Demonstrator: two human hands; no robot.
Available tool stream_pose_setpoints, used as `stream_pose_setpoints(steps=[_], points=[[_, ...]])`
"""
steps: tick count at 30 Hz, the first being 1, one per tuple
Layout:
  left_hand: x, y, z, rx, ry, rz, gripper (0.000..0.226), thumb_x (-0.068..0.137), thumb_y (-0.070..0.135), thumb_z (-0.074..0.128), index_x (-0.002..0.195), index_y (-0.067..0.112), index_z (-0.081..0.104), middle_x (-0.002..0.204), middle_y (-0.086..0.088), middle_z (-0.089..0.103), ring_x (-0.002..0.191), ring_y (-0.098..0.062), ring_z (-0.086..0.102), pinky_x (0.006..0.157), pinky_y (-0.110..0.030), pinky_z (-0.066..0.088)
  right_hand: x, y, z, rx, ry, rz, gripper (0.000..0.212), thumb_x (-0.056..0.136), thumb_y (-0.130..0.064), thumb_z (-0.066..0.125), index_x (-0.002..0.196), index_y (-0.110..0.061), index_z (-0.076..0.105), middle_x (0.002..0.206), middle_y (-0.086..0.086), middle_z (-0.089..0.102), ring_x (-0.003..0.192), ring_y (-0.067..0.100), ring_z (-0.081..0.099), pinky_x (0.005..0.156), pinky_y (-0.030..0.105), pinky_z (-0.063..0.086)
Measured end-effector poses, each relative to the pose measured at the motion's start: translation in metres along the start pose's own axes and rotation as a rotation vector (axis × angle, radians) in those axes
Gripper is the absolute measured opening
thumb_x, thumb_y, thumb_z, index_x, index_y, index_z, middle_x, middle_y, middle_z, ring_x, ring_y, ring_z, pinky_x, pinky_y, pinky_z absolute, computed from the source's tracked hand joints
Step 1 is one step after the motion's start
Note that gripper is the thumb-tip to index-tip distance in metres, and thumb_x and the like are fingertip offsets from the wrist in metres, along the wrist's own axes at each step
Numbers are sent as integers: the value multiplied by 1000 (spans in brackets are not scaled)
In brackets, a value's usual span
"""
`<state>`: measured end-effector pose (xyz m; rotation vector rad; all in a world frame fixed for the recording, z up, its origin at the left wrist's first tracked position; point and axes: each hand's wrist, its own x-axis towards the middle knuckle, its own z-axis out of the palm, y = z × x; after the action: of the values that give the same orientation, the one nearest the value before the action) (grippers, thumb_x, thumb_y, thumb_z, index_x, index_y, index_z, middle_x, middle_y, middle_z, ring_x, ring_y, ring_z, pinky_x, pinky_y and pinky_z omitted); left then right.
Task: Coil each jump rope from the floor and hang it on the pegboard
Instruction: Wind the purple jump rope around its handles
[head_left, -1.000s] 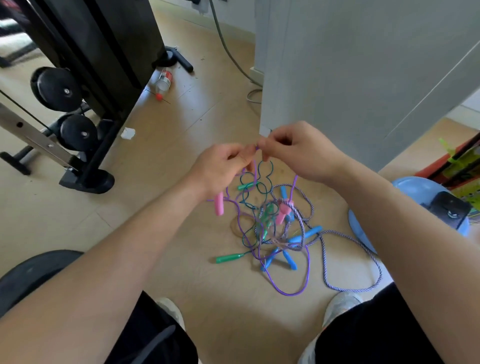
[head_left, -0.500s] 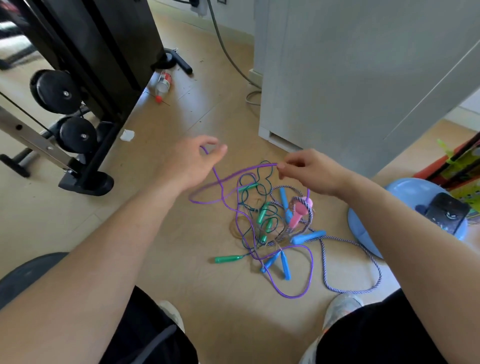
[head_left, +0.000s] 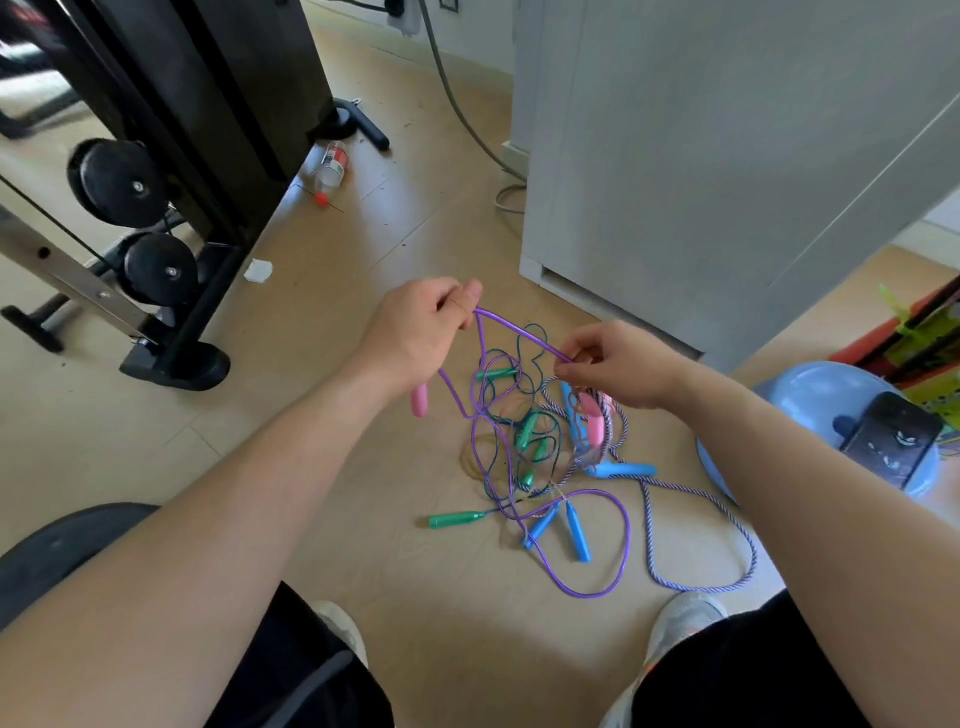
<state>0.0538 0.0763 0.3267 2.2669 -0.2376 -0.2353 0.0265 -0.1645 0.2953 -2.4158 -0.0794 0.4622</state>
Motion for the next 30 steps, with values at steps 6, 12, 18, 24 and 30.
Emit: stream_pose_setpoints(steps=[6,12,18,24,30], points=[[2,0,0,0,10,-29,50,102,53,36,70,20,54,49,-14,34,39,-38,62,43,-29,23,-2,-13,-1,72,-28,-64,12,97,-22,59,88,-17,65,88,3,75,81,29,67,82,46,55],[1,-3,11,108,-75,-44,48,105,47,34,79,15,59,40,-1,29,49,-37,60,44,-30,23,-14,-33,-9,559,-12,-122,16,103,-9,49,100,-5,65,76,8,73,70,23,67,69,32,53],[3,-4,2,150,3,-55,50,105,49,32,77,14,55,37,1,37,51,-36,63,46,-31,24,-9,-26,-16,261,168,-97,16,99,-24,58,100,-22,74,65,-5,58,57,11,50,64,27,45],[5,-6,-7,162,67,-78,50,103,52,33,77,17,58,47,-1,33,47,-38,64,47,-31,27,-11,-14,-10,-231,151,40,19,97,-30,55,100,-18,70,90,3,69,89,26,60,78,34,49],[11,-17,4,111,15,-117,36,104,39,43,80,21,63,67,0,54,64,-26,51,61,-35,41,-13,-17,-11,-26,122,60,18,101,-28,50,93,-22,66,74,-8,59,64,14,57,66,30,44]])
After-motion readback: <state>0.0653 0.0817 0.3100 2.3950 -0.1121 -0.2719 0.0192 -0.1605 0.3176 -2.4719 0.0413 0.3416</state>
